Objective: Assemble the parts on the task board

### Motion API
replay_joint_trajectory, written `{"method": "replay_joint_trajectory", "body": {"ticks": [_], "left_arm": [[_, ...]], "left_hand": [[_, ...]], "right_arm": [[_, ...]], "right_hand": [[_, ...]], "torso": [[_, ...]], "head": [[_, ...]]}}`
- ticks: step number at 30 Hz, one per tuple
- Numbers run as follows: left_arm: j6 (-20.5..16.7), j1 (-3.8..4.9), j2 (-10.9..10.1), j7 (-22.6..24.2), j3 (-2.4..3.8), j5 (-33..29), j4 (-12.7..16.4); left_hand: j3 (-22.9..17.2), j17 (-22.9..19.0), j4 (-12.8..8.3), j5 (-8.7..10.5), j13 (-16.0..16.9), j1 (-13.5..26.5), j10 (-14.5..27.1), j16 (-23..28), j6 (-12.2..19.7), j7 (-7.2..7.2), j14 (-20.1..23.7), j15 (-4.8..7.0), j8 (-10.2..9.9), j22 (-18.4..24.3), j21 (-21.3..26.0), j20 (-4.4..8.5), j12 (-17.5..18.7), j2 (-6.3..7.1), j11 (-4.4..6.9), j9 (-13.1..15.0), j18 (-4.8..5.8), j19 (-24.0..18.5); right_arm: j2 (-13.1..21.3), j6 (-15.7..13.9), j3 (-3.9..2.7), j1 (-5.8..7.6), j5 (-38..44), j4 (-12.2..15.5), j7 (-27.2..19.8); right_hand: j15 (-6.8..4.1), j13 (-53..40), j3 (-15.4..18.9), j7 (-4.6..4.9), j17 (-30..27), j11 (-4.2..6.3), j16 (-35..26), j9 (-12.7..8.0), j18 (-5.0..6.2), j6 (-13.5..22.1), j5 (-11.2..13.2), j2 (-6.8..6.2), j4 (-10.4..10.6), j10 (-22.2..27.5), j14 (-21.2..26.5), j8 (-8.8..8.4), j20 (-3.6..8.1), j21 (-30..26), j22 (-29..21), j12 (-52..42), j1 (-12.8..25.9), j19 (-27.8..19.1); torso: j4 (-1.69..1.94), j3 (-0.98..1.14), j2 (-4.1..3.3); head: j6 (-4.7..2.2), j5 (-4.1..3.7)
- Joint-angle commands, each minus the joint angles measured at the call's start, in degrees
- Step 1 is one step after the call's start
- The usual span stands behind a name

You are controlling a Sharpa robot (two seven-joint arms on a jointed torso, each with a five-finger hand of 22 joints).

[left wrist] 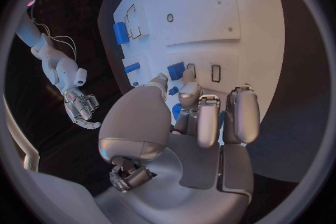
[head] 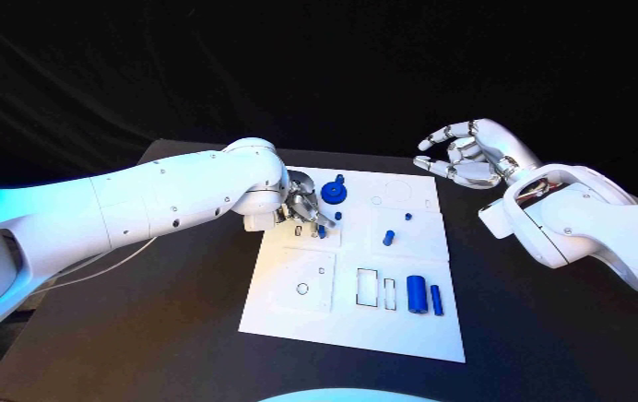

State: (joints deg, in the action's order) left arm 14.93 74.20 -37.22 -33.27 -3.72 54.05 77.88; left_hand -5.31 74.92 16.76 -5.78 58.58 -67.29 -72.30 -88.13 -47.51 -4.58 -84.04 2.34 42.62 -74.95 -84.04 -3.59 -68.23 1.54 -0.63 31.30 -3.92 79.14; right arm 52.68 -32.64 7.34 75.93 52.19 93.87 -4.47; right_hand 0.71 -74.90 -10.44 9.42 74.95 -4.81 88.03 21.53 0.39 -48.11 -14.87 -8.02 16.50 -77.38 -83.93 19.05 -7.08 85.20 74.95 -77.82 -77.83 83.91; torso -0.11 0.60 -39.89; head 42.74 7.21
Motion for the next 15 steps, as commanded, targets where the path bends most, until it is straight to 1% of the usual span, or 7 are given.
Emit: {"method": "replay_joint_trajectory", "body": {"ticks": [1, 6, 15], "left_arm": [[1.26, 0.05, 0.17, -0.03, 0.01, -0.35, 0.08], [1.48, 0.05, 0.23, -0.03, 0.01, -0.48, 0.11], [1.73, 0.05, 0.32, -0.08, 0.01, -0.29, -0.07]], "left_hand": [[-0.72, 12.38, -0.03, -0.21, 0.12, -0.95, -0.26, -0.26, 0.31, 0.06, -5.14, 0.48, 0.21, -0.21, -0.34, -0.04, -0.26, -0.21, 0.17, 0.17, 0.67, 0.37], [-1.78, 12.44, -0.06, -0.19, 0.14, -2.13, -0.21, -0.29, 0.44, 0.13, -5.15, 0.53, 0.1, -0.3, -0.39, -0.04, -0.25, -0.36, 0.23, 0.45, 0.67, 0.34], [-1.92, 12.54, -0.01, -0.17, 0.45, -2.2, -0.39, -0.35, 0.39, 0.13, -5.18, 0.54, 0.11, -0.26, -0.38, -0.04, -0.47, -0.39, 0.24, 0.5, 0.66, 0.31]], "right_arm": [[-0.11, 0.8, 0.01, -0.07, 0.63, -0.04, -0.04], [-0.14, 0.78, 0.01, -0.1, 0.63, -0.05, -0.06], [-0.17, 0.76, 0.01, -0.12, 0.63, -0.04, -0.11]], "right_hand": [[-0.3, -0.91, -0.22, -0.23, 9.35, 0.32, -0.26, 0.08, 1.09, 0.05, -0.27, 0.09, 0.08, 0.12, -4.68, 0.37, 0.49, -0.2, 11.32, -0.05, 0.64, 2.39], [-0.31, -0.95, -0.24, -0.23, 9.33, 0.32, -0.27, 0.09, 1.1, 0.05, -0.35, 0.14, 0.11, 0.08, -4.67, 0.42, 0.5, -0.23, 11.3, -0.08, 0.73, 2.36], [-0.31, -0.95, -0.24, -0.23, 9.33, 0.32, -0.27, 0.09, 1.1, 0.05, -0.35, 0.14, 0.11, 0.08, -4.67, 0.42, 0.5, -0.23, 11.3, -0.08, 0.73, 2.36]], "torso": [[0.0, 0.01, 0.01], [0.0, 0.03, 0.02], [0.0, 0.03, 0.02]], "head": [[0.03, -0.06], [0.1, -0.1], [0.13, -0.09]]}}
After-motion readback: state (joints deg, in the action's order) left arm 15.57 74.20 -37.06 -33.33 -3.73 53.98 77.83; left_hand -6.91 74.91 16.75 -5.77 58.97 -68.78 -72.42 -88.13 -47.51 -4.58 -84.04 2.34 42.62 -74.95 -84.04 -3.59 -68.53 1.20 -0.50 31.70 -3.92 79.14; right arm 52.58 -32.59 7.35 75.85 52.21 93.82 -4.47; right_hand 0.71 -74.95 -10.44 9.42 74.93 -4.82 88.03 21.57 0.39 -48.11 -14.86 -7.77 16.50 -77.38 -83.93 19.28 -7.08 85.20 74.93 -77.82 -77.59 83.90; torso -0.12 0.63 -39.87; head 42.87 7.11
